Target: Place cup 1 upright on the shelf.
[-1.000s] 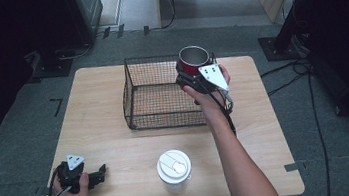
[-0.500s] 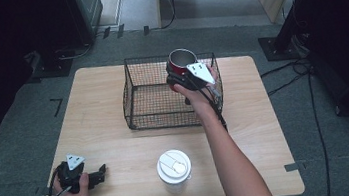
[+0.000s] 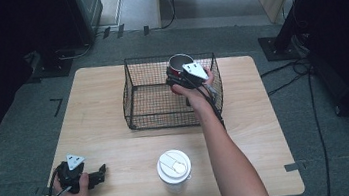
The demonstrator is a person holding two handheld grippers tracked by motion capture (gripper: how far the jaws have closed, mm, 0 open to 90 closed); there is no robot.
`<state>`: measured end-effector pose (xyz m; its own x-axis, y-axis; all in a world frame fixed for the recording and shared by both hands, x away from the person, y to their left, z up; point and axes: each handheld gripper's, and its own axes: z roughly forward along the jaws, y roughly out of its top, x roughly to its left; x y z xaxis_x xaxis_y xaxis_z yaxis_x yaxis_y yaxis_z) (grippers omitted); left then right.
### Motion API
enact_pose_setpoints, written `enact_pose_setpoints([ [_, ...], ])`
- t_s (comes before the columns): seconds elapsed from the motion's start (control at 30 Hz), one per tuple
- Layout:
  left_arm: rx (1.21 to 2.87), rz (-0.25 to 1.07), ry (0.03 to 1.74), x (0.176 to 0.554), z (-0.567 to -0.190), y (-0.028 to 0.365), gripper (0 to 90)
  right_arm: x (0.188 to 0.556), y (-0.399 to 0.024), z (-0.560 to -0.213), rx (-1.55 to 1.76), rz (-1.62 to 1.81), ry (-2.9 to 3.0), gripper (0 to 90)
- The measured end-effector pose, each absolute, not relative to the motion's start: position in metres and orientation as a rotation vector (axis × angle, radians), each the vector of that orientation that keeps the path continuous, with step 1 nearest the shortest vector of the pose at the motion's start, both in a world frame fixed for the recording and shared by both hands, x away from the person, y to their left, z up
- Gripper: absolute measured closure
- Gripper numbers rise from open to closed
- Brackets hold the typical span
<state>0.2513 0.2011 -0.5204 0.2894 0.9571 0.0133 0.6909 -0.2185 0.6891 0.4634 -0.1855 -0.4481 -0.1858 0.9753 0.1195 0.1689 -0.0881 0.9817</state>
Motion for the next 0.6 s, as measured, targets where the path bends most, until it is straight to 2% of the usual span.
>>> enact_pose_setpoints([
  [0.6, 1.989, 0.602, 1.468, 0.251, -0.52, 0.201, 0.0, 0.476, -0.195, -0.462, 1.369, 1.152, 1.457, 7.3],
])
